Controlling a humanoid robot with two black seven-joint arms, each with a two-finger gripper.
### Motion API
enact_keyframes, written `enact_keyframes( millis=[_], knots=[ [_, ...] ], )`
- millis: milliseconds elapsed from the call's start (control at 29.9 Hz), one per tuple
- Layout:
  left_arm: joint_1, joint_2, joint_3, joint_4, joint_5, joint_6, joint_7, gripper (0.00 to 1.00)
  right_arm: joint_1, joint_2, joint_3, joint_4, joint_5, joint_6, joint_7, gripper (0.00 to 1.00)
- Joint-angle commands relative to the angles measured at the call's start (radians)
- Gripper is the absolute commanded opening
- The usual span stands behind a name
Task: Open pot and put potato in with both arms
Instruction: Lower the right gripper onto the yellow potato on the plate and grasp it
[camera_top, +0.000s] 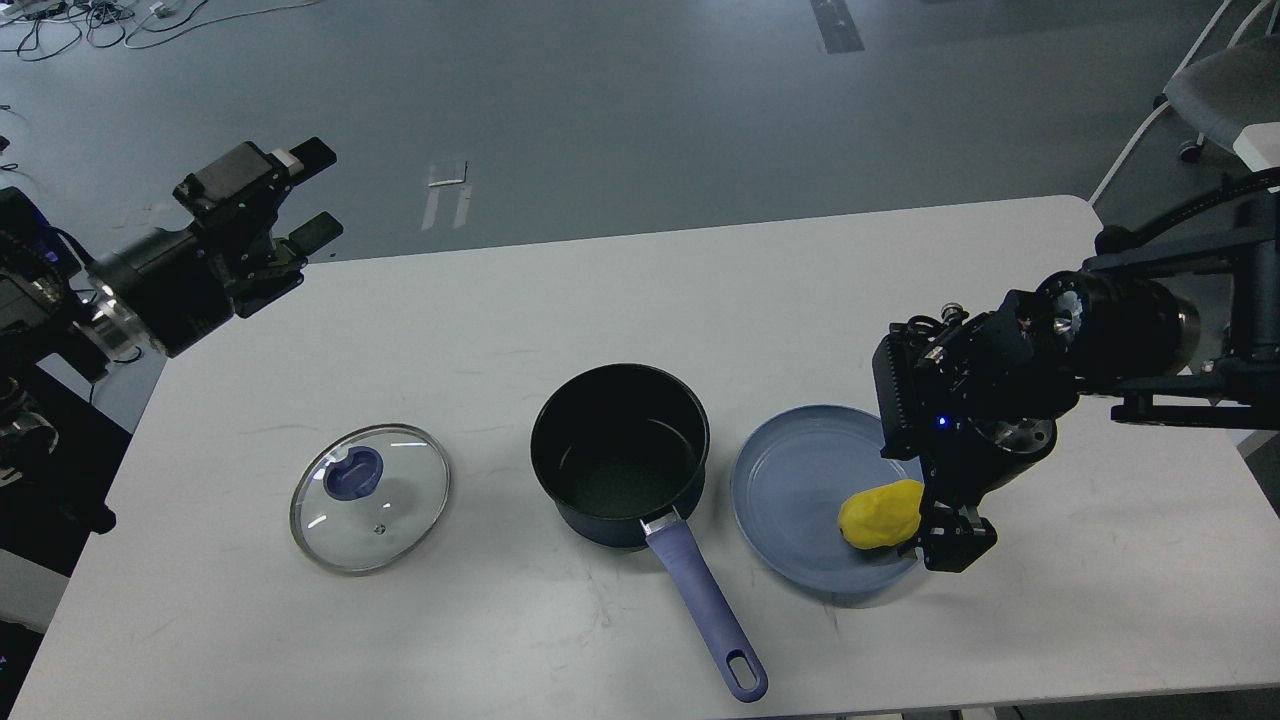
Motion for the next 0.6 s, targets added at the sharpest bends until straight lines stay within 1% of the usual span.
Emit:
enact_keyframes(
  millis=[0,67,201,234,501,568],
  knots=[
    [0.000,-0.002,0.000,0.000,0.000,0.000,0.000,0.98,-0.005,0.037,0.000,-0.039,-0.002,0.000,0.000,1.00],
    [0.000,-0.002,0.000,0.000,-0.002,0.000,0.000,0.98,-0.005,0.068,-0.001,-0.067,0.000,0.000,0.000,0.99],
    [0.000,0.001,0.000,0.000,-0.002,0.000,0.000,0.98,-0.011,0.093,-0.012,-0.074,0.000,0.000,0.000,0.95],
    [0.000,0.002,0.000,0.000,-0.002,0.000,0.000,0.98,-0.013,0.100,-0.015,-0.076,0.000,0.000,0.000,0.93],
    [0.000,0.004,-0.002,0.000,-0.002,0.000,0.000,0.98,-0.022,0.105,-0.024,-0.082,-0.002,0.000,0.000,0.90],
    [0.000,0.004,-0.002,0.000,-0.002,0.000,0.000,0.98,-0.025,0.108,-0.029,-0.082,-0.002,0.000,0.000,0.81]
  ],
)
